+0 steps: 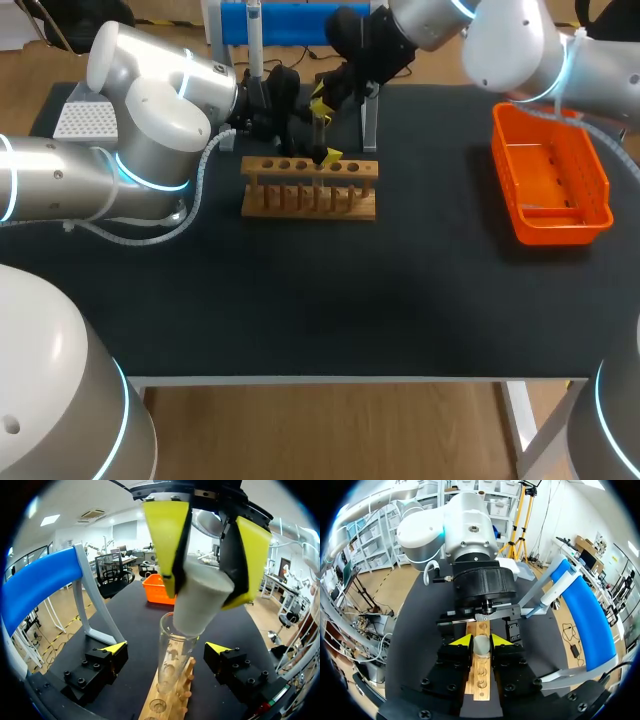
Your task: Invert the test tube, pick up the pipette, mount the tip to pipette, aspirate from beaker and dispense into the tube, eject the tip, return the pipette, and cap with the stopper.
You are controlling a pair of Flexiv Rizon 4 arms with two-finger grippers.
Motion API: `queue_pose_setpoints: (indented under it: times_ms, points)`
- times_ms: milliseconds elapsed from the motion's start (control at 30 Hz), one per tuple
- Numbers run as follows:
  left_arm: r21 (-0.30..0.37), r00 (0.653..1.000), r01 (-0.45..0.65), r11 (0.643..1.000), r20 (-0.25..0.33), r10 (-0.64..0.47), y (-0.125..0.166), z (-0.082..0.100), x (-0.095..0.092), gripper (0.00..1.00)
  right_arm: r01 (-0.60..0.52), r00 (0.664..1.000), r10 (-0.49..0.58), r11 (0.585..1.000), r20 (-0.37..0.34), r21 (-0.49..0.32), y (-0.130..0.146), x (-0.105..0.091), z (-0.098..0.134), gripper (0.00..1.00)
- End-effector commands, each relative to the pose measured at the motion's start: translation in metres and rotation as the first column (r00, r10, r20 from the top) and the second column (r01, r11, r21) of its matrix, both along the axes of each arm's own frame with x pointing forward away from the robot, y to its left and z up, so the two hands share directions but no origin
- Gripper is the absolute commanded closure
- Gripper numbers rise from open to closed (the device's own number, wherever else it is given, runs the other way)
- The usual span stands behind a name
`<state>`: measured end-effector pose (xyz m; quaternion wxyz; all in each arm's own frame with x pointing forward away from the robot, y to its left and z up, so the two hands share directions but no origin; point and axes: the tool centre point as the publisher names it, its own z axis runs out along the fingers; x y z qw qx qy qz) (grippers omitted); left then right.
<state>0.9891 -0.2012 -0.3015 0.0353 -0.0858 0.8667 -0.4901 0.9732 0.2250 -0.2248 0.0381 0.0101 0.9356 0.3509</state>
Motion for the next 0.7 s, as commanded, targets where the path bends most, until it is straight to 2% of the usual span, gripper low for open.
queue_pose_setpoints:
  times_ms: [33, 700]
  points:
    - [0.0, 1.0, -0.002, 1.0, 0.001, 0.002, -0.0003, 0.0001, -0.0007, 0.0, 0.001, 1.0, -0.001, 1.0, -0.008, -0.009, 0.0002, 0.0026, -0.0028, 1.0]
    - [0.0, 1.0, -0.002, 1.0, 0.001, 0.002, -0.0003, 0.0001, -0.0007, 0.0, 0.001, 1.0, -0.001, 1.0, 0.002, -0.003, -0.0011, 0.0017, 0.0049, 1.0]
